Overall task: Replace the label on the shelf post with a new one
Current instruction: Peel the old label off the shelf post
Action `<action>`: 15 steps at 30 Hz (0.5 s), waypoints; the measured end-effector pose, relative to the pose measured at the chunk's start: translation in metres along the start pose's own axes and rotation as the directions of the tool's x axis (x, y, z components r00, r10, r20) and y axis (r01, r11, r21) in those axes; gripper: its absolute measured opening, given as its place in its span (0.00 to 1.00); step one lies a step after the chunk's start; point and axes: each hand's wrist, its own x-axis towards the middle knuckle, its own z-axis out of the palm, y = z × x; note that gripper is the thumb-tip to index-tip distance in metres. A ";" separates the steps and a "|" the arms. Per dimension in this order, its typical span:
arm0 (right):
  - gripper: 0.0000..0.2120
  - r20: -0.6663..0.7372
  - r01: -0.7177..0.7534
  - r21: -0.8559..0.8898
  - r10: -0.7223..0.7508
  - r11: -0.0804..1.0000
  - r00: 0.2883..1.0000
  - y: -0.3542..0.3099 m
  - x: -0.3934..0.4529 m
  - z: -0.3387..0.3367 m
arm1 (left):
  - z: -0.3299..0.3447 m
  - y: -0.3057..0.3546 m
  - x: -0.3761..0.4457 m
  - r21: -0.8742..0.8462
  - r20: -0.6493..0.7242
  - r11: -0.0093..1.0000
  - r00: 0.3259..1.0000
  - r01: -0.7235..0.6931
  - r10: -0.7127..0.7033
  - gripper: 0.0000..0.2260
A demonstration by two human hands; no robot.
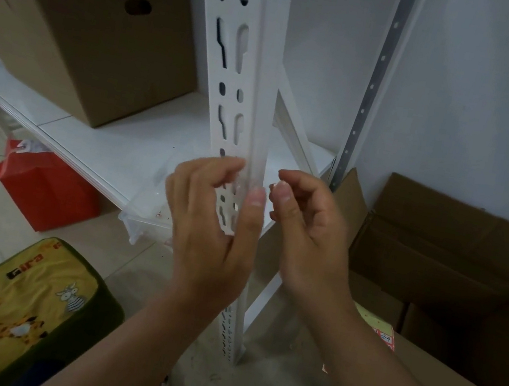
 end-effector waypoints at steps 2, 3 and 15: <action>0.19 0.028 0.013 -0.025 -0.012 1.000 1.000 -0.002 -0.002 -0.002 | -0.003 0.006 -0.001 -0.015 0.037 0.995 0.994 -0.098 0.099 0.15; 0.19 0.037 0.022 -0.031 -0.021 0.999 0.999 -0.002 -0.002 -0.003 | -0.004 0.007 -0.001 -0.038 0.054 0.991 0.990 -0.130 0.132 0.13; 0.16 0.035 0.120 -0.180 -0.116 0.976 0.993 0.009 0.000 0.004 | -0.008 0.015 0.004 -0.234 0.135 0.958 0.981 0.167 -0.138 0.07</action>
